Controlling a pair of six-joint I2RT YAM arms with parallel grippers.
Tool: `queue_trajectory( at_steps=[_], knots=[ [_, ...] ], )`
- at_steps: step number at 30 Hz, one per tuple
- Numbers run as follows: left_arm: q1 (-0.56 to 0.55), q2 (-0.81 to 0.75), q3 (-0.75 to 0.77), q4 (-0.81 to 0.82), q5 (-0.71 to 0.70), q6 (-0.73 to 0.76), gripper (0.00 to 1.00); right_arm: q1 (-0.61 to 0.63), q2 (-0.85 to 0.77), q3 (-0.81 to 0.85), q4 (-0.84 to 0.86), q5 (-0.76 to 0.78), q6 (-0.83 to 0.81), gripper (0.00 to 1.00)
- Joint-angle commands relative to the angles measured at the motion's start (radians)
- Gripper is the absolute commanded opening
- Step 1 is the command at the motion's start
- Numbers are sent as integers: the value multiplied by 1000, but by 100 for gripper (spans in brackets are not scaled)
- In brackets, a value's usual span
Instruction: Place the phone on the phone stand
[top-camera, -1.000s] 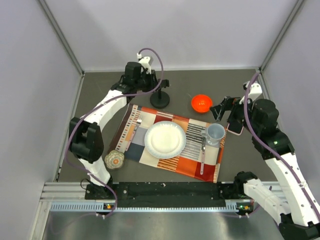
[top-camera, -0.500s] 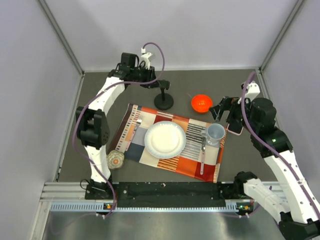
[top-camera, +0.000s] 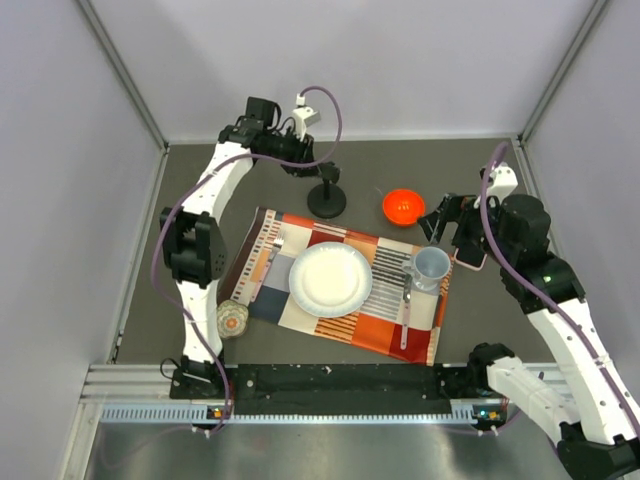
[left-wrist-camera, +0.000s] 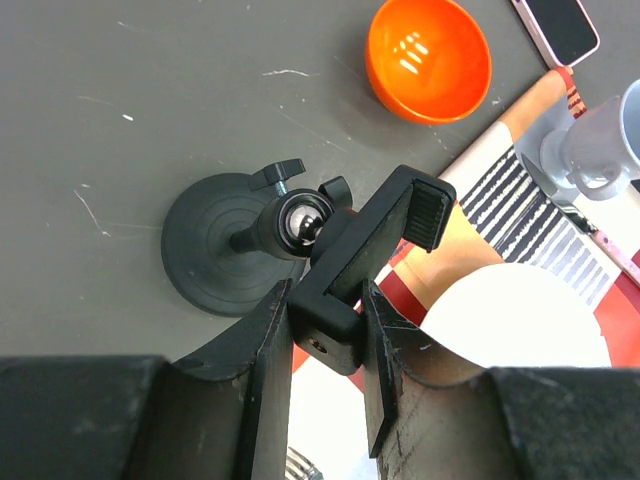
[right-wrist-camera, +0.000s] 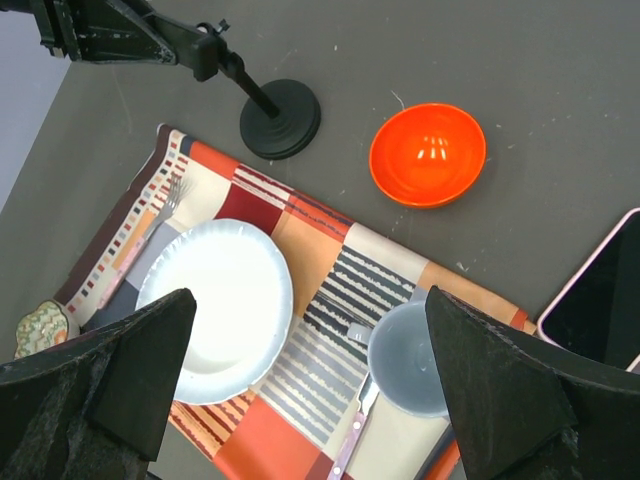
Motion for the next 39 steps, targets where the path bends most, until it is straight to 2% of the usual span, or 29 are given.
queue_trajectory(
  at_steps=[1, 5, 9, 14, 17, 22, 23, 28, 30, 32, 37, 39],
  knots=[
    [-2, 42, 86, 33, 24, 36, 0, -2, 6, 42, -10, -4, -4, 99],
    [-2, 39, 77, 75, 7, -27, 6, -2, 14, 17, -15, -13, -4, 99],
    [-2, 16, 70, 110, -48, -47, 29, -2, 15, -9, -24, -12, -5, 99],
    [0, 7, 69, 129, -117, -50, 34, -1, 27, -15, -41, -23, 0, 99],
    [2, 6, 67, 138, -168, -84, 46, 1, 43, -9, -47, -33, 4, 99],
    [0, -24, 34, 173, -186, -138, 52, -1, 55, 2, -50, -44, 12, 99],
    [1, -30, 28, 176, -179, -142, 63, 1, 61, 3, -50, -44, 12, 99],
    [2, -62, -32, 224, -165, -203, 73, 7, 81, 11, -51, -49, 13, 99],
    [2, -82, -54, 248, -154, -222, 71, 8, 89, 17, -50, -50, 15, 99],
    [0, -93, -71, 274, -154, -251, 63, 11, 90, 19, -50, -55, 18, 99],
    [-3, -149, -138, 360, -126, -311, 30, 14, 86, 12, -51, -50, 26, 99],
    [-6, -156, -144, 366, -105, -279, 18, 14, 83, 6, -56, -30, 33, 99]
  ],
)
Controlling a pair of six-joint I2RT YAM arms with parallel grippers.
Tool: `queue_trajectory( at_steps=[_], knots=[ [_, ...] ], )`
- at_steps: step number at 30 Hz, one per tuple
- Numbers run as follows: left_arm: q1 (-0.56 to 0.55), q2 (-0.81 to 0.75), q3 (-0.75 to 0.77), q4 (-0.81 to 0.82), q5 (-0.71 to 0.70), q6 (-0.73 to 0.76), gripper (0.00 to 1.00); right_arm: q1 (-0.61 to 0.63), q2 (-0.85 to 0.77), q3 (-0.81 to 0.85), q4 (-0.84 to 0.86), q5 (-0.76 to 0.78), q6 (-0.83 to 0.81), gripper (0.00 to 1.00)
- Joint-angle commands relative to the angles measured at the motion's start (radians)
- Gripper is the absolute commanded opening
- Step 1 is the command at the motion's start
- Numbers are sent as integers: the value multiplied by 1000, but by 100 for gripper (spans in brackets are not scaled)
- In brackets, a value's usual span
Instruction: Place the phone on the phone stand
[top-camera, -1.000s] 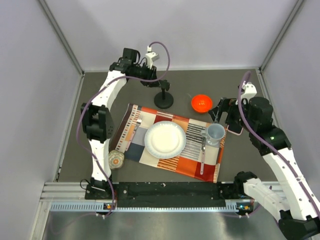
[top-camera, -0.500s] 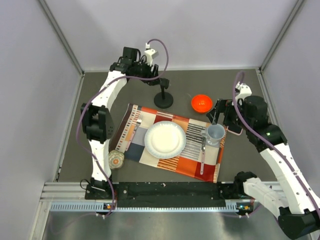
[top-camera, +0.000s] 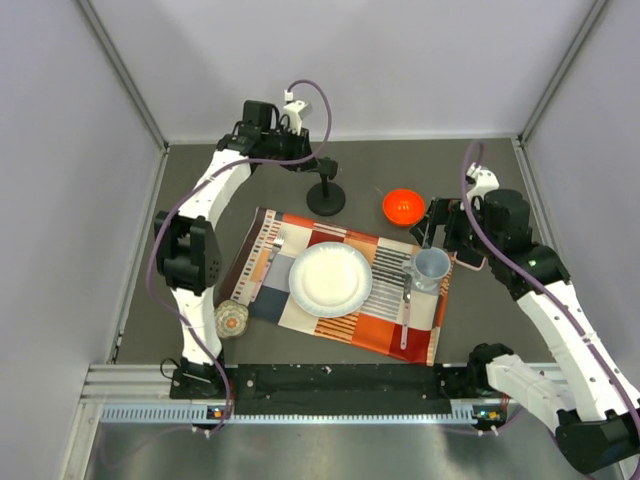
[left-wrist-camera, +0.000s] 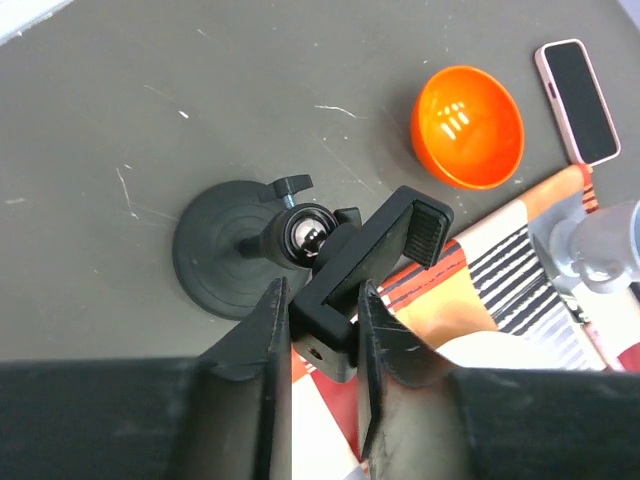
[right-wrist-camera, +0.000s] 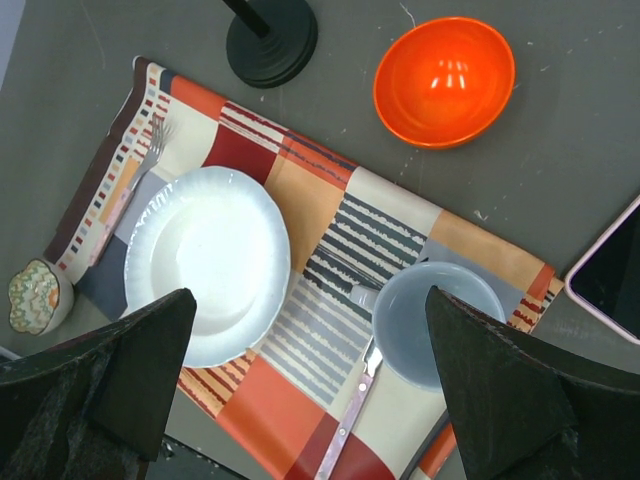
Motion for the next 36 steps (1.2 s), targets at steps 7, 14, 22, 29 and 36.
queue_trajectory(
  at_steps=[7, 14, 22, 29, 36],
  knots=[
    [9, -65, -4, 108, 160, 150, 0, 5, -2, 44, -51, 254, 146, 99],
    [68, 10, 119, -16, 335, 193, 0, -48, 38, 162, -169, 241, 183, 99],
    [136, -202, -56, 211, 195, 24, 0, -55, 61, 207, -242, 163, 137, 99],
    [254, -231, 78, 148, 18, -105, 0, -55, 106, 173, -231, 121, 124, 99],
    [334, -234, 76, -197, 139, 70, 0, -55, 92, 122, -182, 75, 31, 99]
  ],
)
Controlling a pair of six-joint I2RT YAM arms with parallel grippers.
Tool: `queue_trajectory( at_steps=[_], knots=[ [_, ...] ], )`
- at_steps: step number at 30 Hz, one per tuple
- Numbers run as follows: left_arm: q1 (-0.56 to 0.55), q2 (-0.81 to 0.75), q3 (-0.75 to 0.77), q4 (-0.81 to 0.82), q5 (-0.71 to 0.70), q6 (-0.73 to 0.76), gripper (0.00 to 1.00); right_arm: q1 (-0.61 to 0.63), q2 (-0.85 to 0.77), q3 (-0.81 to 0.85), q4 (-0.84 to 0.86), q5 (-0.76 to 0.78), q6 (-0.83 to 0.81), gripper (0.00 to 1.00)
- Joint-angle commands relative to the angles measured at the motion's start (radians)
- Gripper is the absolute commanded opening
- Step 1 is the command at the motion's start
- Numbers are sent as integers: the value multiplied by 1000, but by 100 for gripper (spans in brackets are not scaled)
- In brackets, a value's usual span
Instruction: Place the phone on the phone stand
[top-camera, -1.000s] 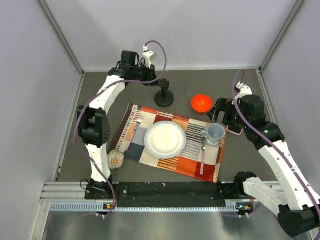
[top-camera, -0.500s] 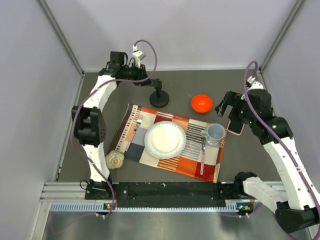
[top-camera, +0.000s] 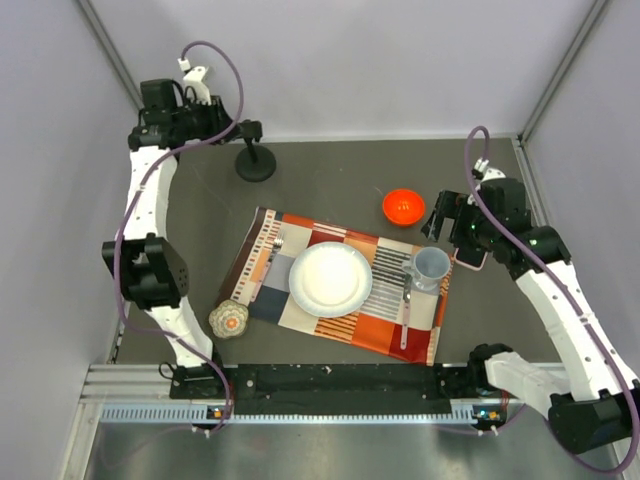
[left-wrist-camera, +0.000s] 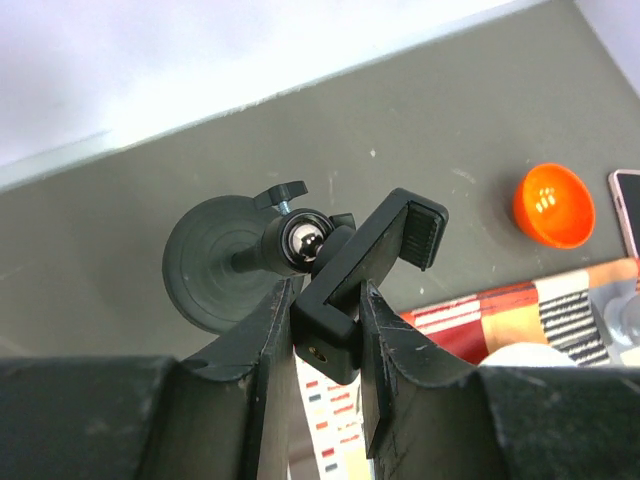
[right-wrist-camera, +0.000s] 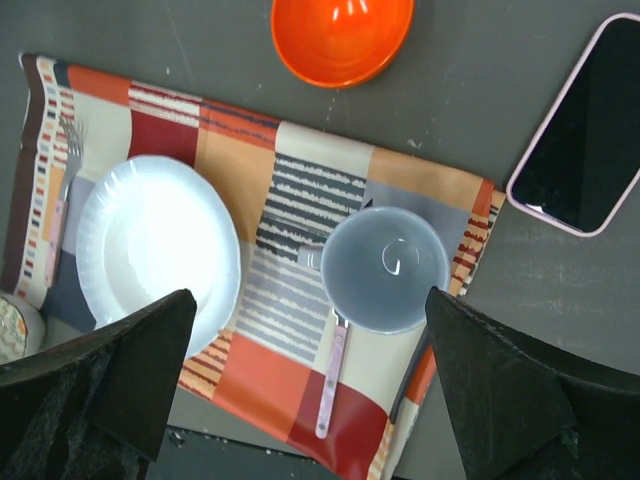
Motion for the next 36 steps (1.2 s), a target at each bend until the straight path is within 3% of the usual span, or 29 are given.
queue_trajectory(
  at_steps=[1, 5, 9, 16, 30, 33, 34, 36],
  knots=[
    [14, -85, 16, -194, 98, 149, 0, -6, -22, -21, 54, -74, -80, 99],
    [26, -176, -169, -176, 19, 296, 0, -8, -36, -79, 103, -227, -119, 99],
    [63, -167, -141, -200, -50, 358, 0, -8, -45, -118, 139, -362, -110, 99],
    [107, -191, -127, -127, -112, 350, 0, -5, -82, -141, 143, -378, -120, 99],
    [205, -135, -191, -152, 138, 369, 0, -6, -50, -98, 151, -395, -128, 99],
    [207, -127, -210, -127, 138, 349, 8, -5, -62, -87, 151, -386, -120, 99],
    [207, -122, -213, -128, 115, 349, 18, -6, -67, -84, 150, -384, -120, 99],
    [208, -118, -220, -133, 104, 352, 24, -6, -70, -81, 148, -381, -113, 99]
  ],
)
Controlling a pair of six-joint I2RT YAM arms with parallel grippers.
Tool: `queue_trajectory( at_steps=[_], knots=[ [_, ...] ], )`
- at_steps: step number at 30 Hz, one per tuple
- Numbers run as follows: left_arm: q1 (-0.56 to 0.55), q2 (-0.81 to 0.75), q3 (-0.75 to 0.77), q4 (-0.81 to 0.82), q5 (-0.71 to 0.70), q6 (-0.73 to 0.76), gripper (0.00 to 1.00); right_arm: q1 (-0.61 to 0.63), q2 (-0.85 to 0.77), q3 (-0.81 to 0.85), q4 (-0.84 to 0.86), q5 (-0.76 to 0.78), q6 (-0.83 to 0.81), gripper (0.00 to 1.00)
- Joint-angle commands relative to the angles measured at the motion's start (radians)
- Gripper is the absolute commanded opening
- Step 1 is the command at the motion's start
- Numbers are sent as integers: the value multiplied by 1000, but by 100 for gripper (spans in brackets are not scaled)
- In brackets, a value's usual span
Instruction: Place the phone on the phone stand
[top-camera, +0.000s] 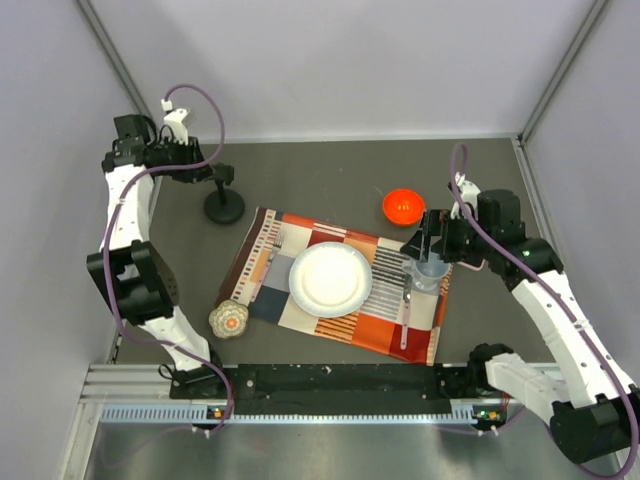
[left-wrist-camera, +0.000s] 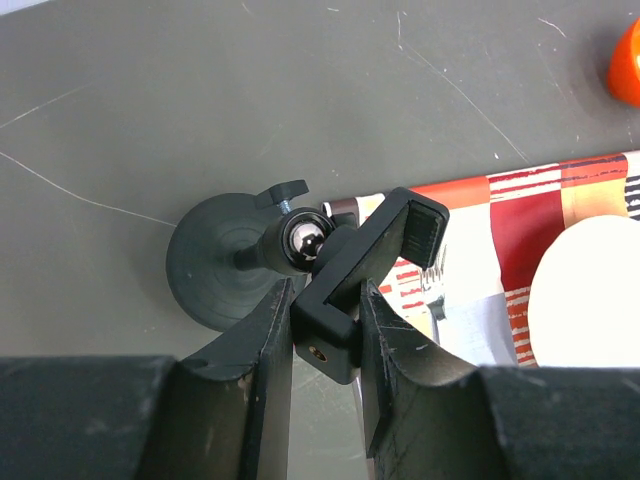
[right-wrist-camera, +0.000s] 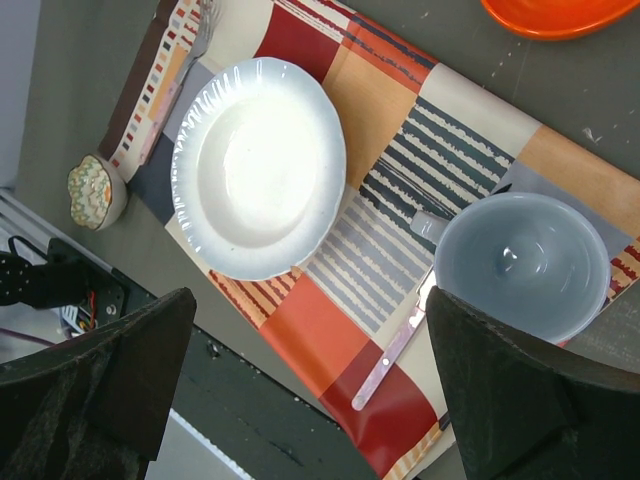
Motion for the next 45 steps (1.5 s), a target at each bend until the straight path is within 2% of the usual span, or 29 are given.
queue_trajectory(
  at_steps=[1, 2, 7, 9, 10, 11, 12, 14, 18, 19, 20, 21, 23, 25, 26, 27, 29, 35, 39, 43, 45],
  knots=[
    [4, -19, -5, 102, 45, 7, 27, -6, -20, 62, 37, -1, 6, 99],
    [6, -21, -22, 122, 31, -11, 31, -6, -21, 64, 34, -5, 15, 99],
    [9, -19, -40, 147, 22, -31, 41, -6, -34, 74, 28, -10, 32, 99],
    [10, -22, -48, 161, 19, -46, 55, -5, -47, 79, 22, -5, 38, 99],
    [13, -25, -51, 171, 15, -52, 57, -6, -52, 82, 20, -4, 37, 99],
    [15, -32, -59, 181, 13, -74, 70, -6, -61, 84, 14, -1, 38, 99],
    [17, -51, -63, 199, 7, -80, 98, -5, -64, 84, 13, 1, 37, 99],
    [17, -77, -71, 217, -28, -121, 98, -6, -73, 82, 9, 7, 40, 99],
    [14, -178, -65, 222, -232, -268, 98, -6, -81, 70, 9, 10, 43, 99],
    [7, -202, -74, 208, -378, -317, 98, -8, -78, 67, 11, 10, 41, 99],
    [1, -223, -79, 192, -448, -445, 98, -6, -78, 64, 11, 13, 38, 99],
    [-6, -263, -86, 172, -514, -504, 98, -6, -73, 62, 12, 18, 34, 99],
    [-58, -298, -114, 97, -715, -644, 98, -5, -67, 56, 19, 22, 28, 99],
    [-169, -340, -140, 61, -849, -669, 98, -6, -60, 53, 23, 19, 24, 99],
    [-218, -355, -152, 55, -1019, -678, 98, -6, -60, 51, 25, 7, 21, 99],
    [-303, -370, -161, 49, -1091, -703, 98, -6, -57, 51, 28, 2, 20, 99],
    [-347, -371, -183, 32, -1197, -788, 98, -6, -61, 50, 29, -4, 11, 99],
    [-421, -291, -129, -94, -1442, -1014, 98, -5, -96, 42, 26, -27, -3, 99],
    [-518, -213, -63, -135, -1582, -988, 98, -6, -107, 19, 26, -41, -11, 99],
    [-542, -102, 58, -342, -1642, -1124, 99, -6, -109, 10, 26, -25, -29, 99],
    [-554, -55, 87, -393, -1677, -1166, 99, -6, -106, 12, 28, -27, -31, 99]
  ],
)
